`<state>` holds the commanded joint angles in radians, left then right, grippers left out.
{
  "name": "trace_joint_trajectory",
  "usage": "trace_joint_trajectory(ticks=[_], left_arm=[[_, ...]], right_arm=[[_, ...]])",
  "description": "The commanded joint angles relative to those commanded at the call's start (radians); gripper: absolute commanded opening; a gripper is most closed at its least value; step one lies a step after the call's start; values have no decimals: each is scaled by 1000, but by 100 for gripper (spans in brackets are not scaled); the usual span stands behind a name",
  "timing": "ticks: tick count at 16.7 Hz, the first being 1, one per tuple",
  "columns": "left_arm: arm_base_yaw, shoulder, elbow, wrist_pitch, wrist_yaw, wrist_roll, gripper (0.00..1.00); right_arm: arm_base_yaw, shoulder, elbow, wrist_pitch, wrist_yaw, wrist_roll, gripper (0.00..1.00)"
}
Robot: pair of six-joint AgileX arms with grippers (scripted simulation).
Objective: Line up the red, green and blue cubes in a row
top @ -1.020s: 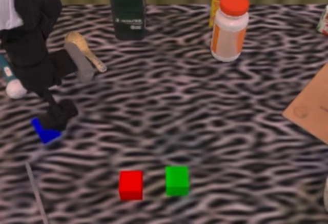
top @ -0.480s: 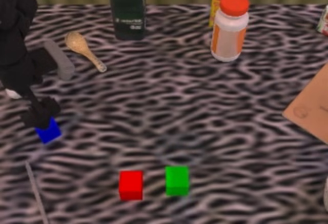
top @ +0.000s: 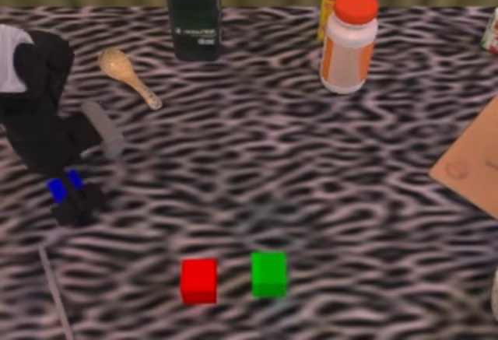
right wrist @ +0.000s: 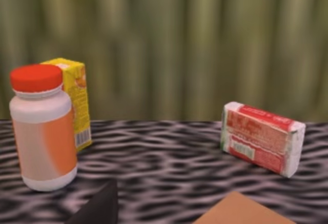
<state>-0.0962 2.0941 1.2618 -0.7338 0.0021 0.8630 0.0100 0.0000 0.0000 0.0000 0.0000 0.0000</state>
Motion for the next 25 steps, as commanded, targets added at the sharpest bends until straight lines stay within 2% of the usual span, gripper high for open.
trace_joint_trajectory(ticks=[6, 19, 25], left_arm=[[1, 27, -26, 49, 0, 1, 100], [1, 27, -26, 49, 0, 1, 2], [1, 27, -26, 49, 0, 1, 0]], right_arm=[[0, 0, 0, 0, 0, 0, 100], [0, 0, 0, 0, 0, 0, 100], [0, 0, 0, 0, 0, 0, 100]])
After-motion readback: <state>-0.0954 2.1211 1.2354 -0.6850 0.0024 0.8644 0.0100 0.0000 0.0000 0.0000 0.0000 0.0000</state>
